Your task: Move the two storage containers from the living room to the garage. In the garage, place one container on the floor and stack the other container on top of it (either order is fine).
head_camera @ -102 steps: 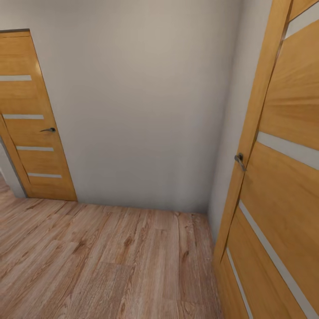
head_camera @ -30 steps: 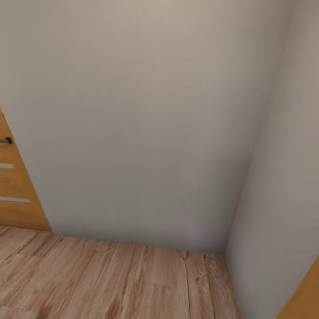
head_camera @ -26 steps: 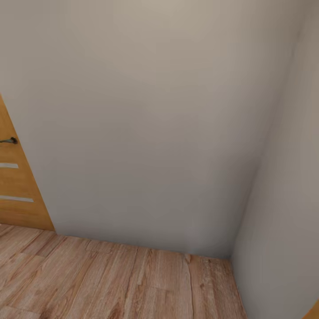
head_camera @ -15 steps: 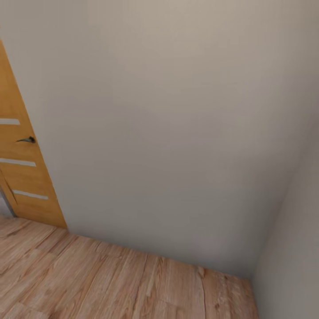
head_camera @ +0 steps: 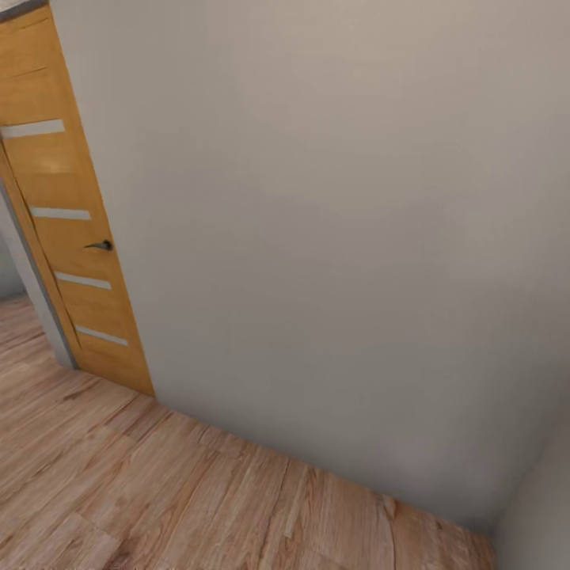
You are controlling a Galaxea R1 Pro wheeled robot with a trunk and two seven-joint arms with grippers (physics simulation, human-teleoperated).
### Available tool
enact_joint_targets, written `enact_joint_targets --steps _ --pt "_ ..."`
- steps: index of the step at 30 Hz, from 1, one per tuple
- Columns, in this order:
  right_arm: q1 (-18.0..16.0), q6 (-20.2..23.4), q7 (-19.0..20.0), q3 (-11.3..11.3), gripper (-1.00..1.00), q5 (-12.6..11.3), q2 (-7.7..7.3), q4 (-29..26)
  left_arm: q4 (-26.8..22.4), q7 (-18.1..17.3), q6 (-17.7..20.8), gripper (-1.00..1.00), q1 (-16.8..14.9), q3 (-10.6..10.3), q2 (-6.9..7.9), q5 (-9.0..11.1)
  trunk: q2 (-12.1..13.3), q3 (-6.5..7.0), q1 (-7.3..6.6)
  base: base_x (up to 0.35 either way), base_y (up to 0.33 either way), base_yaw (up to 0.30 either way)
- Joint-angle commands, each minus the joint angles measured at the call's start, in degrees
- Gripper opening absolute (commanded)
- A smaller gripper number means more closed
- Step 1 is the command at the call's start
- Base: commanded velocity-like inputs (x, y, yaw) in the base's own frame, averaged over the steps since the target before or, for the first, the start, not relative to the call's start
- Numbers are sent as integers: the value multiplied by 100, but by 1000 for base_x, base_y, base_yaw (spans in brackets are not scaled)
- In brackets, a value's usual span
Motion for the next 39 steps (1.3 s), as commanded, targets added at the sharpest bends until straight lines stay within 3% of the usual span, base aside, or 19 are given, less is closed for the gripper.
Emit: enact_joint_targets --steps 1,3,5,8,11,23,39 --pt "-6 -39 3 44 100 -66 1 18 1 1 -14 100 -1 70 -2 95 -3 -5 0 1 0 276" --pt "-7 -40 -9 24 100 -91 0 18 5 -1 -11 100 -1 167 1 195 -3 -5 0 0 0 276" --pt "-6 -41 -22 -120 100 -376 -9 18 8 7 -7 100 -1 264 0 310 -3 -5 0 0 0 276" --pt "-5 -42 -28 -198 100 -663 -23 13 9 16 -6 100 -1 295 -1 345 -3 -5 0 0 0 276" --pt "-5 -48 -30 -227 100 -772 -32 10 10 24 -5 100 -1 307 -2 361 -3 -5 0 0 0 276" --pt "-5 -59 -31 -220 100 -789 -53 10 10 22 -29 100 -1 323 -1 352 -3 -5 0 16 0 277" --pt "-5 -59 -31 -219 100 -780 -69 10 10 31 -23 100 -1 320 -2 369 -3 -5 0 239 0 276"
